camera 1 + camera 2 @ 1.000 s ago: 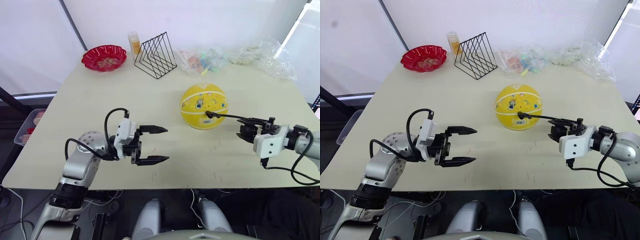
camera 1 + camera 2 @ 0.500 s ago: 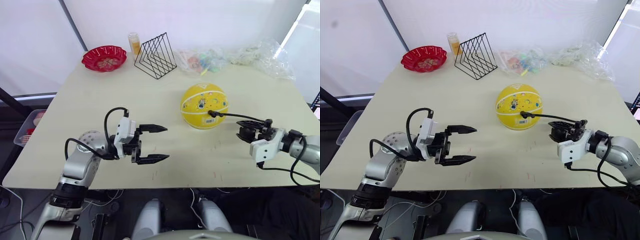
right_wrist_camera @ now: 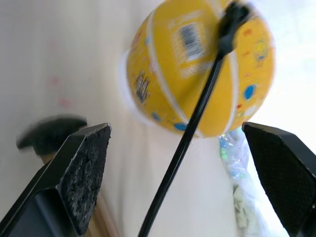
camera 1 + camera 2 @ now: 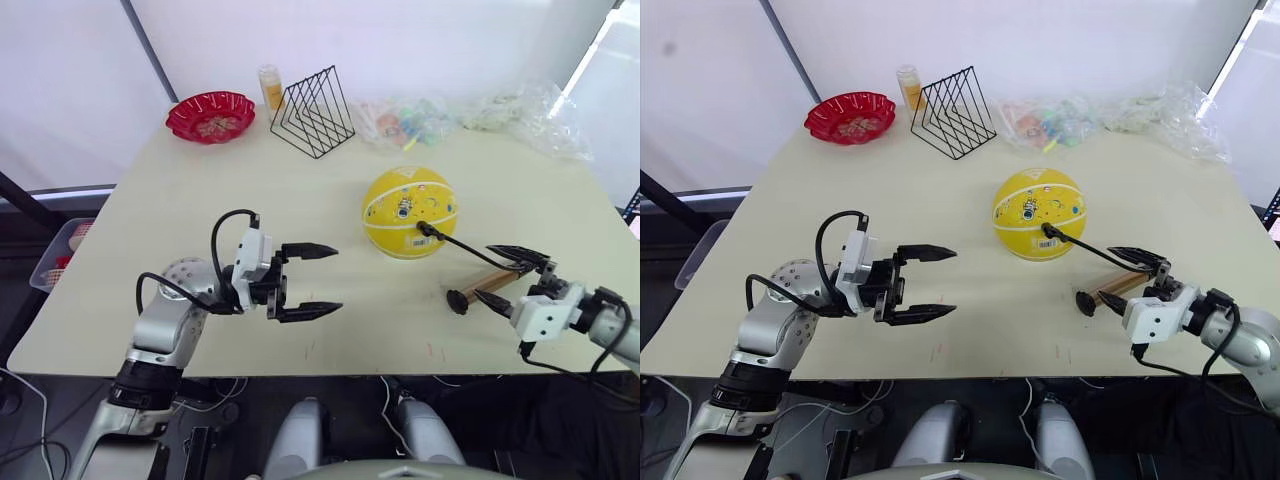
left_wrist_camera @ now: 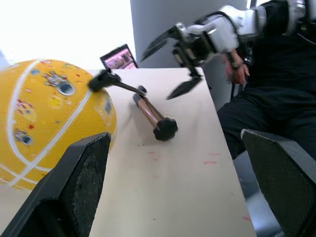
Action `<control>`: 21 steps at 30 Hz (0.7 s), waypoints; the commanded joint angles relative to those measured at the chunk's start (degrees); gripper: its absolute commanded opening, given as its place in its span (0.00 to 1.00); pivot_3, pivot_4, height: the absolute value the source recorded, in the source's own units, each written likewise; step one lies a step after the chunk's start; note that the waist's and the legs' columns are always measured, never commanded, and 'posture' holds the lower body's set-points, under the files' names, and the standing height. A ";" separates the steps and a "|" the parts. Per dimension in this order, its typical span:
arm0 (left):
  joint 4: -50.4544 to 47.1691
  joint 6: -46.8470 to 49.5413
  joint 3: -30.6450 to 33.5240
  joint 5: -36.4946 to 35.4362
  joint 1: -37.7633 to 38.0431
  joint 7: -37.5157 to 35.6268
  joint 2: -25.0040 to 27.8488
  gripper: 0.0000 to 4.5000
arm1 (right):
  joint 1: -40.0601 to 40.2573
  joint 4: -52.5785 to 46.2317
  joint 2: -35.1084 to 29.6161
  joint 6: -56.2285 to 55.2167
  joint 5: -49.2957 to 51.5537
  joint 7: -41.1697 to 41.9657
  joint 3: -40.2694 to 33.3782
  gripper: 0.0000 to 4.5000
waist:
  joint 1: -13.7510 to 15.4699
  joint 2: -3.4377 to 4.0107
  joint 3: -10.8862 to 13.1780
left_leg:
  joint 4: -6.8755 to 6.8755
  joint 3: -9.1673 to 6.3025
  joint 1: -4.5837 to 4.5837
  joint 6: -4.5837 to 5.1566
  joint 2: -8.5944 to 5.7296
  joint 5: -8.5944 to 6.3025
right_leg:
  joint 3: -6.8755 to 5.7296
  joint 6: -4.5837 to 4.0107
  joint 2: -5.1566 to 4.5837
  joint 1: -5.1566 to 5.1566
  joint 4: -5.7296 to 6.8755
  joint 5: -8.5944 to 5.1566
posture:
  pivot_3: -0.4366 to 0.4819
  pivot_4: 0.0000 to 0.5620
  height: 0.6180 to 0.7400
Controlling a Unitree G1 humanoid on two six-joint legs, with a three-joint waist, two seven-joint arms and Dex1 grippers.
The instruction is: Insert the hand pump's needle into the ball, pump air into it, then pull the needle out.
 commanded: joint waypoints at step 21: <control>31.02 -3.59 -2.69 12.79 -31.44 18.64 -19.49 1.00 | 19.44 -36.48 15.77 27.14 30.26 -0.51 -5.37 0.99 | 0.79 -0.26 0.08 | 0.23 -0.28 -0.07 -0.03 -0.11 0.05 | -0.19 0.34 0.04 0.12 -0.06 0.06 | 0.48 0.27 1.00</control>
